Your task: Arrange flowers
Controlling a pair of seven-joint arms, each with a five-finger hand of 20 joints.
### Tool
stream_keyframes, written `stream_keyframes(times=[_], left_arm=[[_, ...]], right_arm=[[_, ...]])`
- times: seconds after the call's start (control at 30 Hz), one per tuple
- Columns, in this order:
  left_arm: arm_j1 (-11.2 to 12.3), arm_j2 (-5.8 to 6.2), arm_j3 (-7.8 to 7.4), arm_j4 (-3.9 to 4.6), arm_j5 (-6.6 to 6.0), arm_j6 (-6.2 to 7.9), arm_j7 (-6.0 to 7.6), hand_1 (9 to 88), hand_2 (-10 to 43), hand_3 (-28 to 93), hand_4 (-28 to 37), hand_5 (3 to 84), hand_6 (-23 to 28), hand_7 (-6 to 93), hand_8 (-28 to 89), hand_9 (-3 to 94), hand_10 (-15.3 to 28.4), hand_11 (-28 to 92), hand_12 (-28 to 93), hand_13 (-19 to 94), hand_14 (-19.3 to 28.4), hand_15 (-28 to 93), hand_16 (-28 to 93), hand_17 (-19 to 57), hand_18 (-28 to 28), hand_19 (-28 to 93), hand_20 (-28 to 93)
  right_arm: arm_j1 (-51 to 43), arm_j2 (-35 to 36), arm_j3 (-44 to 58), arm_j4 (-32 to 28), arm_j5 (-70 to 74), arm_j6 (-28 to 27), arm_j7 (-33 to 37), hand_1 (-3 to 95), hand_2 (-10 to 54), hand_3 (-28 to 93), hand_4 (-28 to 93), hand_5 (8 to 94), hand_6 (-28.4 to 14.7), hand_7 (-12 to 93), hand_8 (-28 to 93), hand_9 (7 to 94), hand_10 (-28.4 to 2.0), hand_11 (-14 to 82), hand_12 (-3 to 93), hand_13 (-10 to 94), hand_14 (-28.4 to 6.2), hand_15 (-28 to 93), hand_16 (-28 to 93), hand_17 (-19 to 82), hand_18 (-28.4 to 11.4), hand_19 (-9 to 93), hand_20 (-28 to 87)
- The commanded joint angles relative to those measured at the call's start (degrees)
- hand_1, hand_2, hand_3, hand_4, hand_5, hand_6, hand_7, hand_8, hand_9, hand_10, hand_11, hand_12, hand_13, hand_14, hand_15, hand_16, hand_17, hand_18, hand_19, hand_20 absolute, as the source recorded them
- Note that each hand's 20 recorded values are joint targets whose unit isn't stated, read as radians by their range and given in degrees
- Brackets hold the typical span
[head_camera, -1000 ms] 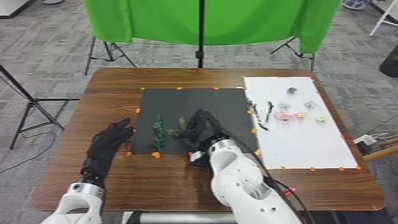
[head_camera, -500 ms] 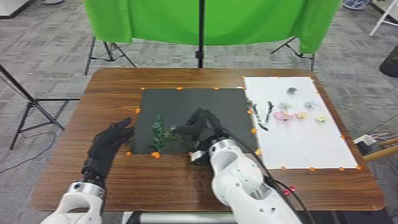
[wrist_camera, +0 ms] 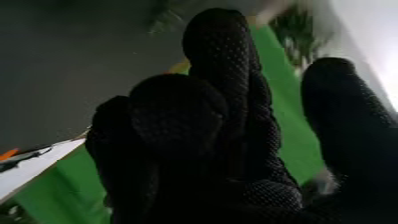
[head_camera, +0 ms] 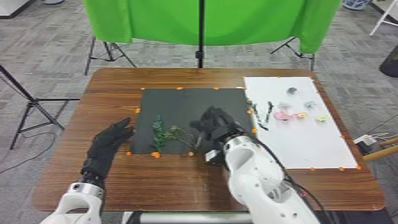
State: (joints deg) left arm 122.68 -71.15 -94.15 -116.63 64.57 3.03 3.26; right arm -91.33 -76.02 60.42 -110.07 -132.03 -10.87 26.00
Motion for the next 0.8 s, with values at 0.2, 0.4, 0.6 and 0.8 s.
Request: stream_keyframes(times=[0.2,0.4,0.6,0.8], left_arm=[[0.92,-0.43,-0.27,-0.04,0.53,-0.75,-0.78,19.3,1.3,64,-26.3,42.7,4.7,3.6,-4,42.1,14.4,14,14,32,15.9,8,4,3.6,10.7,1,17],[1.18,-0.44,-0.36,-0.13,0.5,-0.89,-0.86,19.2,1.2,64,-26.4,43.1,4.8,4.0,-4,42.2,14.6,14,14,32,16.1,8,4,3.5,10.8,1,16],[1.0,-0.39,-0.3,-0.1,0.47,-1.01,-1.1,19.6,1.4,64,-26.3,43.5,5.3,4.2,-4,42.3,15.4,15,14,32,16.5,8,4,3.5,10.8,1,16],[1.18,-0.45,-0.45,-0.17,0.5,-1.11,-1.26,19.6,1.3,64,-26.2,43.3,5.0,3.9,-4,42.1,14.7,15,14,32,16.1,8,4,3.5,10.8,1,16]], right_arm=[[-3.11,1.81,-1.49,-2.58,0.85,-5.97,1.43,27.2,9.1,63,-6,80.1,-4.1,19,-7,89.7,-14.7,36.8,26.0,93,-5.0,56,32,68,-11.3,93,52],[-3.61,2.01,-2.8,-3.11,2.63,-6.6,1.2,28.6,9.2,59,-5,80.2,-4.3,18,-7,89.6,-14.8,36.8,26.1,93,-5.0,56,32,68,-11.3,93,52],[-3.94,1.33,-2.68,-2.74,1.95,-6.05,0.42,30.2,8.9,56,-4,80.0,-4.6,18,-7,89.1,-15.0,37.0,25.9,93,-5.1,56,32,68,-11.4,93,52],[-3.37,2.47,1.11,-5.7,2.88,-3.33,0.15,27.7,6.2,61,-4,79.7,-4.3,19,-7,89.2,-14.8,37.2,25.8,93,-5.1,56,32,68,-11.4,93,52]])
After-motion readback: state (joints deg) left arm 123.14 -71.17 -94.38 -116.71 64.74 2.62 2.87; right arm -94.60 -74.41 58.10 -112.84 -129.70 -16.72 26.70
